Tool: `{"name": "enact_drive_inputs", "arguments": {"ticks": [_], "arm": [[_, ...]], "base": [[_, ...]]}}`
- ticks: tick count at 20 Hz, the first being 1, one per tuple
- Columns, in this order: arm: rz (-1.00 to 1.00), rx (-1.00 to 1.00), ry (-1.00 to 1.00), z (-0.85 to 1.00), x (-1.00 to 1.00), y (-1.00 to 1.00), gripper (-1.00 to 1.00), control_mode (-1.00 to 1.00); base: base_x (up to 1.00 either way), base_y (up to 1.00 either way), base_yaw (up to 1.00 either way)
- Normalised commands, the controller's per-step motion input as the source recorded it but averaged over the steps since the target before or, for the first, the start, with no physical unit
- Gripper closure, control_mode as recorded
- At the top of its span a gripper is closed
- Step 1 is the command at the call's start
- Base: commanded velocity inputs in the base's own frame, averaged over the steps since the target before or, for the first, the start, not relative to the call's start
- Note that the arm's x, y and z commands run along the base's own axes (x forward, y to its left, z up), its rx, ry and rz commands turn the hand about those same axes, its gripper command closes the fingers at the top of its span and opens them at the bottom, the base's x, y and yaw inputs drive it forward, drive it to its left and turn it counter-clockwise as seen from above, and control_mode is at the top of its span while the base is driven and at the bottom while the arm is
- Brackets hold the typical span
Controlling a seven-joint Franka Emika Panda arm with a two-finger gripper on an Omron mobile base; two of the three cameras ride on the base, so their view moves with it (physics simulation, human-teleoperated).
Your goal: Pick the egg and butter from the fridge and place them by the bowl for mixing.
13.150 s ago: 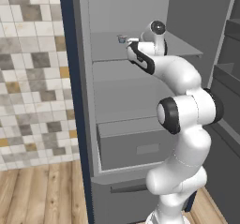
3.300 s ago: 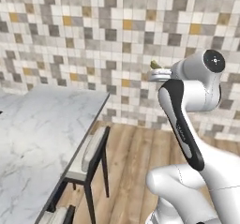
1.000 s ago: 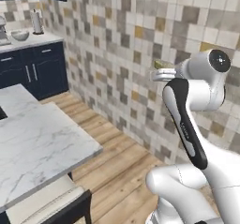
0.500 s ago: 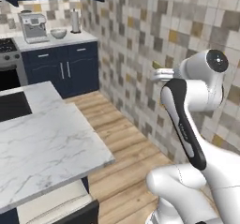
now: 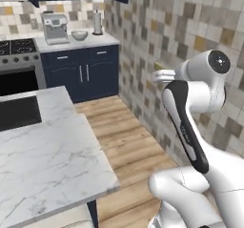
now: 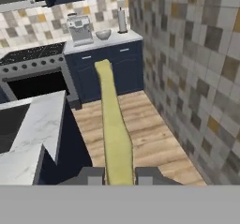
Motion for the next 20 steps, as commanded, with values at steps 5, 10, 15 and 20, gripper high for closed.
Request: {"name": "enact_drive_inputs", "arguments": {"ticks": [5, 10, 15, 20], "arm": [[0.0, 0.0, 0.0, 0.0, 0.0, 0.0, 1.0, 1.0], [0.0, 0.0, 0.0, 0.0, 0.0, 0.0, 1.0, 1.0], [0.0, 0.0, 0.0, 0.0, 0.0, 0.0, 1.0, 1.0], [0.0, 0.0, 0.0, 0.0, 0.0, 0.0, 1.0, 1.0]], "base": [[0.59, -0.44, 0.06], [0.62, -0.38, 0.09], [0.82, -0.14, 0.1], [0.84, -0.08, 0.1]]}}
